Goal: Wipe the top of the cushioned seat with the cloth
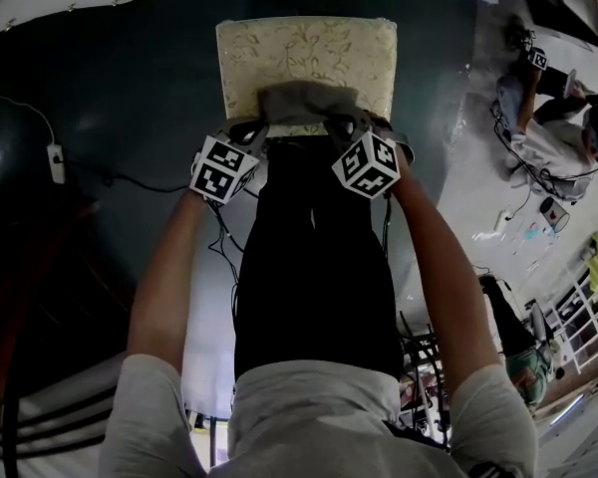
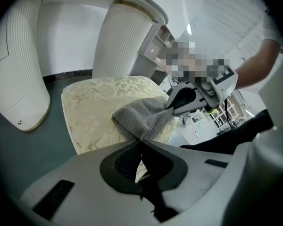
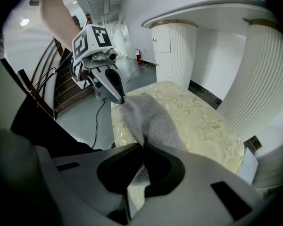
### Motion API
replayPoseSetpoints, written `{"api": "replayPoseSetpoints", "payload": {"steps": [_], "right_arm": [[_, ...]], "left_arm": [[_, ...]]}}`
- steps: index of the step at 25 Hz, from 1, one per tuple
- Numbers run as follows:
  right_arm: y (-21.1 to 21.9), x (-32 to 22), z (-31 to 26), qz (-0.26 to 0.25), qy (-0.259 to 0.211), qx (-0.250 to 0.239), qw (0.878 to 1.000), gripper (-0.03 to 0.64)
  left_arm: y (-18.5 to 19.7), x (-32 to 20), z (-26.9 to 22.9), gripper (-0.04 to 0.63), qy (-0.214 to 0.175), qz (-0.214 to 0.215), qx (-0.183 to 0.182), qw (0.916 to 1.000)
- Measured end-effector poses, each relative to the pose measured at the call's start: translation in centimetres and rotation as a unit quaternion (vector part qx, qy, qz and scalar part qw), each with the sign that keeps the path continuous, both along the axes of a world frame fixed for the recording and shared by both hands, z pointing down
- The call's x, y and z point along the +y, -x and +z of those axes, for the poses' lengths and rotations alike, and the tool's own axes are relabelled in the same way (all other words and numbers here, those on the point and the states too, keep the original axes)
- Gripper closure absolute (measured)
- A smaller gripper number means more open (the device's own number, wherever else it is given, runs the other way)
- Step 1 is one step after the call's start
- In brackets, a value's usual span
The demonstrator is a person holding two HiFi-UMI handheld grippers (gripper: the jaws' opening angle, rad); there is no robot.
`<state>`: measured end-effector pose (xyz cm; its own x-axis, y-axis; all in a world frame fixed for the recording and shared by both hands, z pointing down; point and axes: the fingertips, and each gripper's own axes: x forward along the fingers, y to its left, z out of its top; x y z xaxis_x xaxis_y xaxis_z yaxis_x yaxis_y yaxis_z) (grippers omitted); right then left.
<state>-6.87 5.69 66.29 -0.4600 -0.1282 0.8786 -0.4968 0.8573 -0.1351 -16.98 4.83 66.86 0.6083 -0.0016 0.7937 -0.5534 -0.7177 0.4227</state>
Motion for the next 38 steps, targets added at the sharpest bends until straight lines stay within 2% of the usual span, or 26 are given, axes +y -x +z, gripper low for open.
{"api": "replayPoseSetpoints", "payload": {"steps": [3,6,10,15,26,32,38], "right_arm": [[0.0,-0.9,0.1,0.015,-0.006,-0.004,1.0,0.601],[-0.3,-2.0,0.1,0.02,-0.019,0.005,1.0,0.601],[-0.7,-2.4,0.1,0.023,-0.005,0.007,1.0,0.601],[-1.2,-4.7,0.1,0.015,-0.004,0.005,1.0,0.601],[-1.5,-8.7,0.2,0.013,-0.012,0.009,1.0,0.601],[-2.1,-11.6,0.2,0.046,-0.022,0.012,0.999,0.601],[-2.8,-14.0,-0.3,0.036,-0.027,0.024,0.999,0.601]], "left_arm": [[-0.1,-1.2,0.2,0.578,-0.006,0.011,-0.007,0.9999],[-0.5,-2.7,0.1,0.578,-0.006,0.003,-0.016,0.9998],[-1.0,-3.7,0.0,0.578,-0.008,0.005,-0.027,0.9996],[-1.6,-6.6,-0.4,0.578,-0.006,-0.019,-0.023,0.9995],[-2.0,-10.3,0.1,0.578,-0.009,-0.02,-0.027,0.9994],[-2.2,-12.8,0.0,0.578,-0.033,-0.015,-0.032,0.9988],[-2.7,-15.3,-1.4,0.578,-0.049,-0.027,-0.034,0.9979]]}}
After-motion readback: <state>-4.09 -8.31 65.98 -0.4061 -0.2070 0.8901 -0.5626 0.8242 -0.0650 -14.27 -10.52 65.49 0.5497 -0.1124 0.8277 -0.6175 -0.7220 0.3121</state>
